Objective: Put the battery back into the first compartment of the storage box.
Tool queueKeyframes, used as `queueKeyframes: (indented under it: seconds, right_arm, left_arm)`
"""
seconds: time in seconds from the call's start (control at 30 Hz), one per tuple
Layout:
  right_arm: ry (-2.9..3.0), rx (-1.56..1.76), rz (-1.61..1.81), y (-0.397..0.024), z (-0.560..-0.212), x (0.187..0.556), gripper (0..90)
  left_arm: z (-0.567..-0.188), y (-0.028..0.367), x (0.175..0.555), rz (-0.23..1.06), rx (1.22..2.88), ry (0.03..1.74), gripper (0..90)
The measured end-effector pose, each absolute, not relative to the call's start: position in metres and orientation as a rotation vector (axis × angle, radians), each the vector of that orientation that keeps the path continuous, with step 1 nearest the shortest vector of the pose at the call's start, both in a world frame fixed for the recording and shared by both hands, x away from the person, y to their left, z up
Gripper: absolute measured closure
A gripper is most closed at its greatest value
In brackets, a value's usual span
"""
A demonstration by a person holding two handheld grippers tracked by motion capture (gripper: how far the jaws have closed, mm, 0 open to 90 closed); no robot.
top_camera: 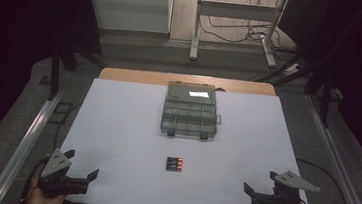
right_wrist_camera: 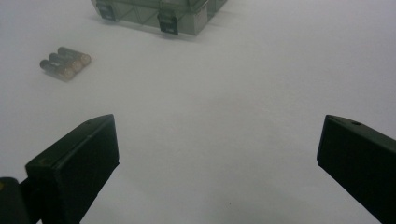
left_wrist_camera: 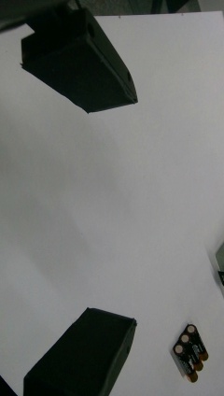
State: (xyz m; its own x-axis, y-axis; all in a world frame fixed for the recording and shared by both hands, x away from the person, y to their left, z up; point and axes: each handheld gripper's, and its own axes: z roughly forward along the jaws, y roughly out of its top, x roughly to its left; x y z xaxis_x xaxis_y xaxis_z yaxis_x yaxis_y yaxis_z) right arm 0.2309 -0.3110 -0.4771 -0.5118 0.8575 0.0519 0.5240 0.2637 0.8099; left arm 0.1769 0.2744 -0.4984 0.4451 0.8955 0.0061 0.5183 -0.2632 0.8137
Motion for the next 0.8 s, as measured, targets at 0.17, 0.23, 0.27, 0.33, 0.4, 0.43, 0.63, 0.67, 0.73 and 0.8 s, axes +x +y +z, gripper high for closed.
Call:
queueKeyframes:
  seconds: [0.17,0.23,0.27,0.33,0.4,0.43,0.63,0.67,0.73,0.8]
  right_arm:
    - [2.189,1.223,1.090,-0.306,-0.478,0.232,0.0]
    - [2.205,1.206,1.076,-0.304,-0.478,0.232,0.0]
    - [2.205,1.206,1.076,-0.304,-0.478,0.232,0.0]
    - [2.211,1.201,1.065,-0.303,-0.478,0.233,0.0]
    - [2.213,1.201,1.053,-0.302,-0.478,0.233,0.0]
    - [2.216,1.202,1.049,-0.302,-0.478,0.233,0.0]
    - [2.224,1.214,1.045,-0.302,-0.479,0.235,0.0]
    - [2.231,1.214,1.044,-0.302,-0.479,0.235,0.0]
    - [2.243,1.208,1.033,-0.301,-0.479,0.236,0.0]
    - [2.260,1.198,1.028,-0.298,-0.479,0.237,0.0]
  left_arm:
    - [-0.498,0.276,0.172,0.634,1.899,1.146,0.5]
    - [-0.498,0.277,0.173,0.624,1.893,1.148,0.5]
    - [-0.498,0.277,0.173,0.624,1.893,1.148,0.5]
    - [-0.499,0.277,0.174,0.616,1.894,1.156,0.6]
    - [-0.499,0.277,0.174,0.615,1.901,1.153,0.6]
    - [-0.499,0.276,0.174,0.615,1.903,1.152,0.6]
    - [-0.499,0.278,0.174,0.612,1.894,1.152,0.5]
    - [-0.499,0.278,0.173,0.613,1.886,1.150,0.5]
    - [-0.499,0.280,0.173,0.608,1.870,1.151,0.5]
    - [-0.499,0.281,0.173,0.601,1.859,1.156,0.6]
